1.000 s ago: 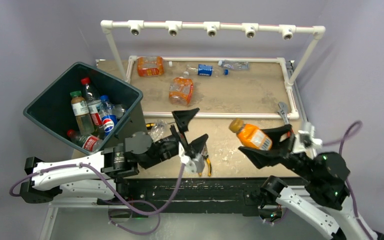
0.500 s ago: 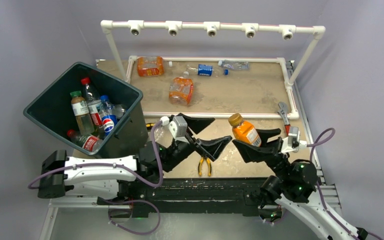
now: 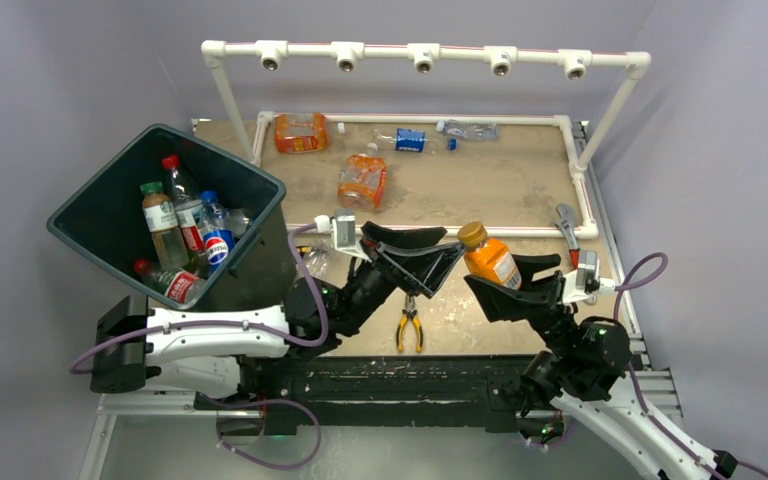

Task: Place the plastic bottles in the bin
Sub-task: Pick up the plastic bottle at the center of the board, then place the plastic bottle in the trash bin, then pick up the plastic bottle at the center of the board.

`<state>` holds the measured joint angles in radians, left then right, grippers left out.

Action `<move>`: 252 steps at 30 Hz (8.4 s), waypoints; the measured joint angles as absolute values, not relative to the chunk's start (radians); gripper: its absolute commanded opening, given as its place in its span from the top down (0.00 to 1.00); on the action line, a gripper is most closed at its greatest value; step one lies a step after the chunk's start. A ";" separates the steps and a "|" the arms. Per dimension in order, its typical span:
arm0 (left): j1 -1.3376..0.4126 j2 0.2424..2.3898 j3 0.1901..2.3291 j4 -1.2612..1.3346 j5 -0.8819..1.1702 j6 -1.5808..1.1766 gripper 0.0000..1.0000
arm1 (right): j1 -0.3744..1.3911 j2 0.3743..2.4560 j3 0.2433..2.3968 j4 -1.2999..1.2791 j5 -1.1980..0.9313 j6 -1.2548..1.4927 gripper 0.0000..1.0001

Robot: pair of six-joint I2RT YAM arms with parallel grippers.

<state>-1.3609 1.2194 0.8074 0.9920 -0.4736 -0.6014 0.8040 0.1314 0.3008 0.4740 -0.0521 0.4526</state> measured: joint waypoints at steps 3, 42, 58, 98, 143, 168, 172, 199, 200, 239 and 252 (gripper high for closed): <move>-1.352 1.246 0.862 0.950 -0.472 -0.648 0.31 | 0.804 0.144 0.301 0.487 -0.056 0.452 0.76; -1.299 1.279 1.726 -0.035 -0.674 -0.190 1.00 | 0.804 0.269 0.553 0.186 -0.132 0.425 0.01; -0.670 1.428 2.014 -0.485 -1.084 0.167 1.00 | 0.804 0.307 0.495 0.142 -0.123 0.422 0.01; -0.117 0.978 1.329 -0.531 -0.878 -0.183 0.01 | 0.804 0.241 0.436 0.146 -0.138 0.471 0.01; -1.121 1.003 1.022 -0.331 -0.716 -0.413 0.01 | 0.484 1.843 0.955 0.600 0.002 0.746 0.12; -1.122 0.869 0.845 -0.208 -0.631 -0.425 0.03 | 0.450 2.304 1.380 0.650 -0.204 0.813 0.88; -1.122 0.861 0.845 -0.217 -0.632 -0.450 0.03 | 0.450 2.285 1.320 0.696 -0.233 0.841 1.00; -1.122 0.883 0.900 -0.152 -0.678 -0.690 0.01 | 0.542 1.044 0.424 0.565 -0.139 0.673 1.00; -1.122 0.893 0.899 -0.137 -0.677 -0.698 0.01 | 0.559 0.969 0.399 0.527 -0.126 0.657 1.00; -1.122 1.116 0.894 0.138 -0.498 -0.723 0.34 | 0.604 0.188 0.157 0.265 -0.284 0.508 1.00; -1.122 1.141 0.896 0.142 -0.449 -0.723 0.81 | 0.604 0.187 0.156 0.263 -0.284 0.503 1.00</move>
